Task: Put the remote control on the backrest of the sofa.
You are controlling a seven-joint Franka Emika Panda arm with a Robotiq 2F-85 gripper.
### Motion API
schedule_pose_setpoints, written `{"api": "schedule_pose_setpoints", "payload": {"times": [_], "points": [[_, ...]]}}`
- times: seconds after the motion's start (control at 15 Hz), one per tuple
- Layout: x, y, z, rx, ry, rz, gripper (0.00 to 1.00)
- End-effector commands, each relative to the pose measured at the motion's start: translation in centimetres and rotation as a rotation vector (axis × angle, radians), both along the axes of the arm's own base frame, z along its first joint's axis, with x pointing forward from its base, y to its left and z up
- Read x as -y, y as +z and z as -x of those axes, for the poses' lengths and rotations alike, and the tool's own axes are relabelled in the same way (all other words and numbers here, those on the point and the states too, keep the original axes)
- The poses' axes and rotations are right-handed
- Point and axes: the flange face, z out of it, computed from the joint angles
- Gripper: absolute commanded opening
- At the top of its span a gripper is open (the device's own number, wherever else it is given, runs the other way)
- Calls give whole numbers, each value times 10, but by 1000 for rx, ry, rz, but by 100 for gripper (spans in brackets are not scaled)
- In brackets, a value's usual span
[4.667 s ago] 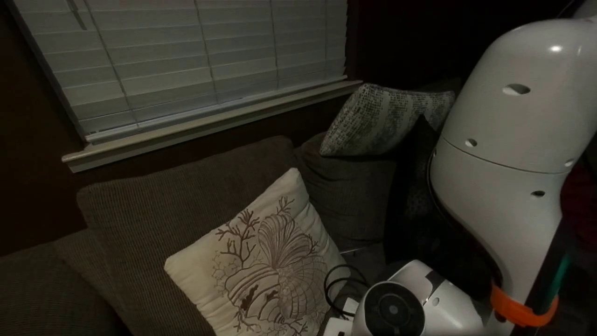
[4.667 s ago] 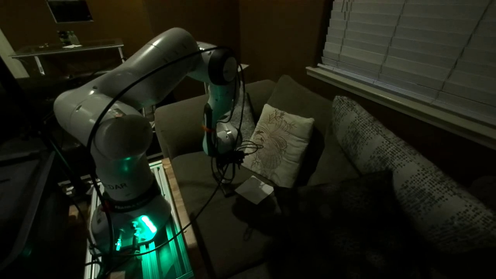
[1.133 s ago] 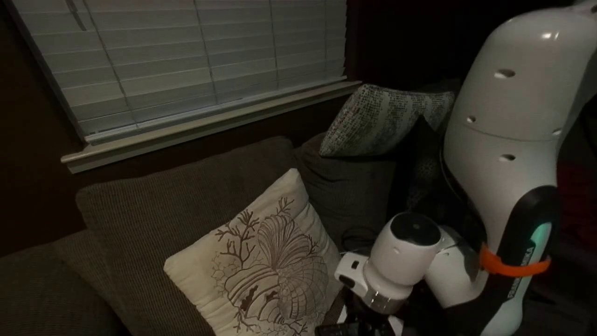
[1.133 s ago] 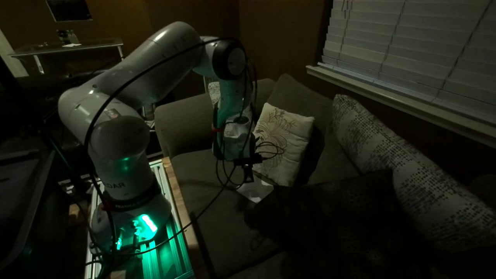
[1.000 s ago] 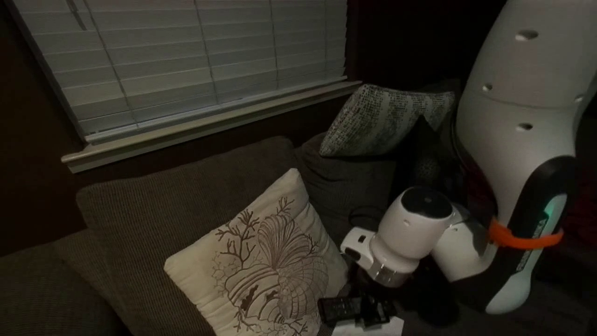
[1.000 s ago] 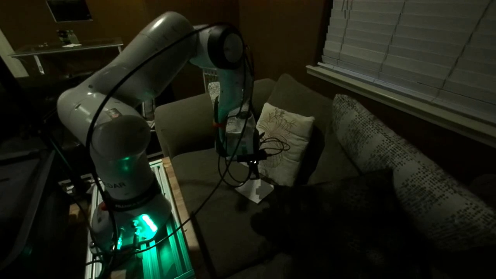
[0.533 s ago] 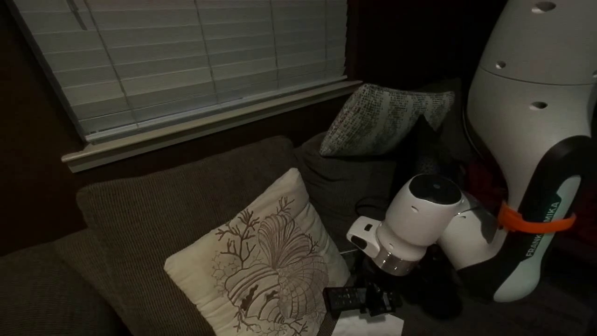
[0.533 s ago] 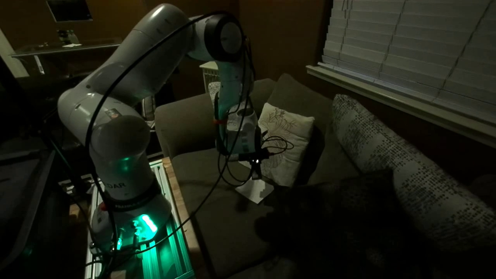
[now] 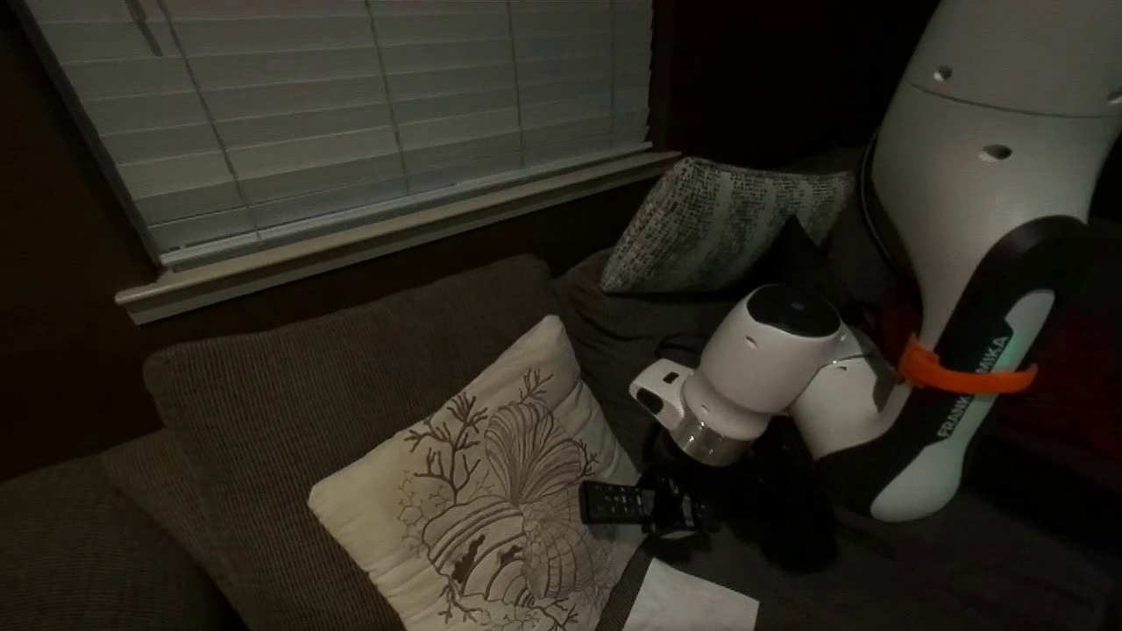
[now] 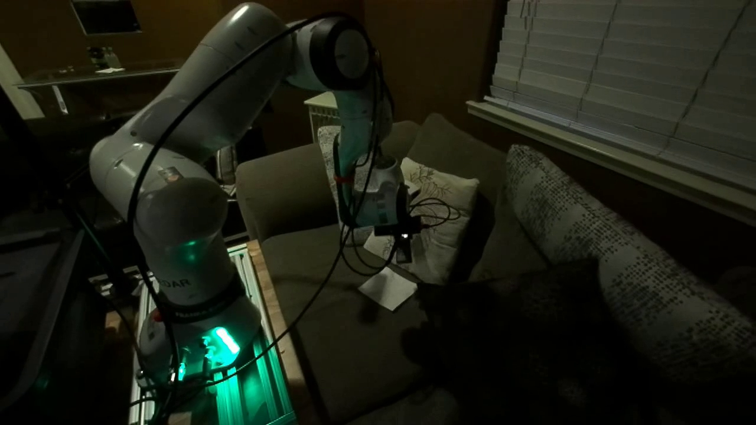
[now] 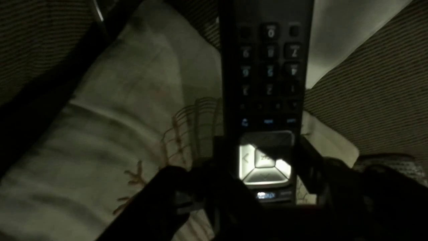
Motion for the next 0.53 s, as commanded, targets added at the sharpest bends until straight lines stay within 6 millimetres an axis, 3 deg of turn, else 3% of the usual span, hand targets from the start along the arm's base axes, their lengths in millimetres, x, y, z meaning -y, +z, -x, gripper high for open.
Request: {"api": "schedule_pose_setpoints", "payload": {"times": [0.0,0.2,0.47], "points": [[13,64,-50,69,20,-23,28],[32,114,-93,122,40,-36,28],[72,185,-160,212,-29,-65,28]]}}
